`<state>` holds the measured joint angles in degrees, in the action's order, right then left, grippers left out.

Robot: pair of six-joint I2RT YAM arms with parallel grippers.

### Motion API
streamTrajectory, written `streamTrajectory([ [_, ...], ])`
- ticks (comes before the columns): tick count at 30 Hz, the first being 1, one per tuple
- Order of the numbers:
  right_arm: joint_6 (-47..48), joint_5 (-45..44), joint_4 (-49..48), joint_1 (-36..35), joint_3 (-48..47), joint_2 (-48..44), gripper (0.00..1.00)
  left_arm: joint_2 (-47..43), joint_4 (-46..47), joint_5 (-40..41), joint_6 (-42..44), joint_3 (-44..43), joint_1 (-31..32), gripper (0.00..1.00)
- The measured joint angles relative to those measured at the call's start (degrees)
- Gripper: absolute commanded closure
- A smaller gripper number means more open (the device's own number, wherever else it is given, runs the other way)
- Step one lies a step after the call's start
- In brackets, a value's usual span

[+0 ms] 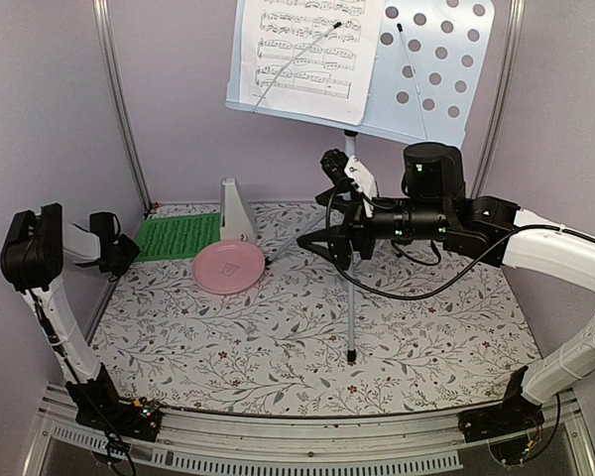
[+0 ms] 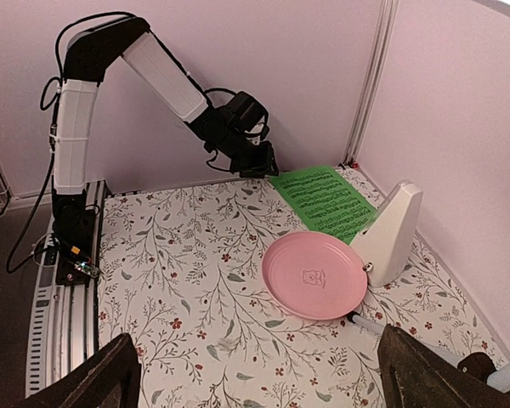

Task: Set up the instrument practice props

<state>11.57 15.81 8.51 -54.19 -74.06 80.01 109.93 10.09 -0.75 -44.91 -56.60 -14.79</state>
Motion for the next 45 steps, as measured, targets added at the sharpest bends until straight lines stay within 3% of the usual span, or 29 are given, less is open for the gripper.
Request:
streamTrajectory([
  [21,0.0,0.0,0.0,0.6,-1.6,1.7,0.01,4.6,-3.1,1.5,-1.1,-5.8,-0.1,0.60],
  [32,0.0,0.0,0.1,0.8,-2.4,2.7,0.01,2.2,-4.9,1.6,-2.5,-4.6,-0.1,0.50],
  [45,0.0,0.2,0.1,1.0,-2.5,3.0,0.01,2.1,-4.5,1.3,-3.3,-5.1,-0.1,0.55],
])
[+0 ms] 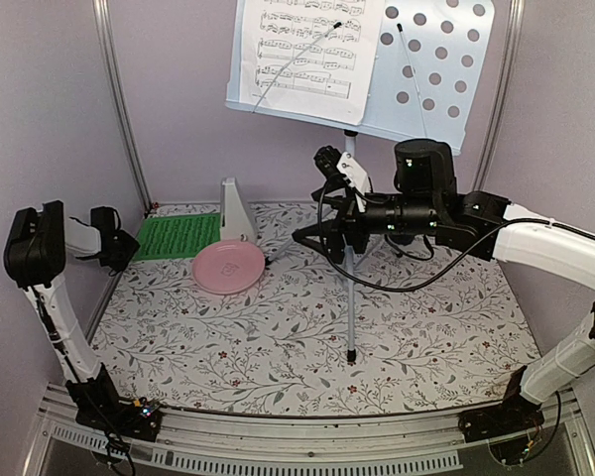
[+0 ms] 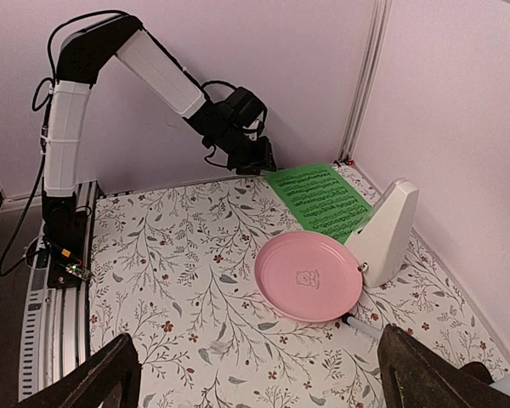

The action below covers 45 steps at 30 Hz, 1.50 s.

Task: Set up the instrument practice props

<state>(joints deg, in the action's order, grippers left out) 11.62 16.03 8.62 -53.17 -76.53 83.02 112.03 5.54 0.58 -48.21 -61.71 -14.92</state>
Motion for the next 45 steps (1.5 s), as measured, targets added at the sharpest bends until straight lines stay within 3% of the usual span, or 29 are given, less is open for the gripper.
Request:
streamTrajectory([
  [11,0.1,0.0,0.0,0.3,0.0,0.0,0.01,3.2,2.0,-0.3,-0.6,-1.3,0.0,0.59],
  [16,0.2,0.2,0.0,0.5,-1.0,0.8,0.01,5.2,2.2,-0.7,-0.4,-3.6,0.0,0.79],
  [24,0.2,0.3,0.1,0.6,-1.1,0.9,0.01,7.1,3.6,-3.3,-0.2,-4.7,0.0,0.98],
  [31,0.2,0.5,0.2,0.7,-1.1,0.9,0.01,7.1,3.7,-4.4,0.8,-4.7,0.2,1.00],
  [35,0.2,0.7,0.2,0.7,-1.1,0.9,0.01,3.3,3.1,-4.1,2.6,-3.3,0.9,1.00],
  [45,-1.2,1.2,-2.2,0.8,0.3,-0.3,0.01,-18.4,2.2,-2.8,11.4,-4.2,5.4,1.00],
])
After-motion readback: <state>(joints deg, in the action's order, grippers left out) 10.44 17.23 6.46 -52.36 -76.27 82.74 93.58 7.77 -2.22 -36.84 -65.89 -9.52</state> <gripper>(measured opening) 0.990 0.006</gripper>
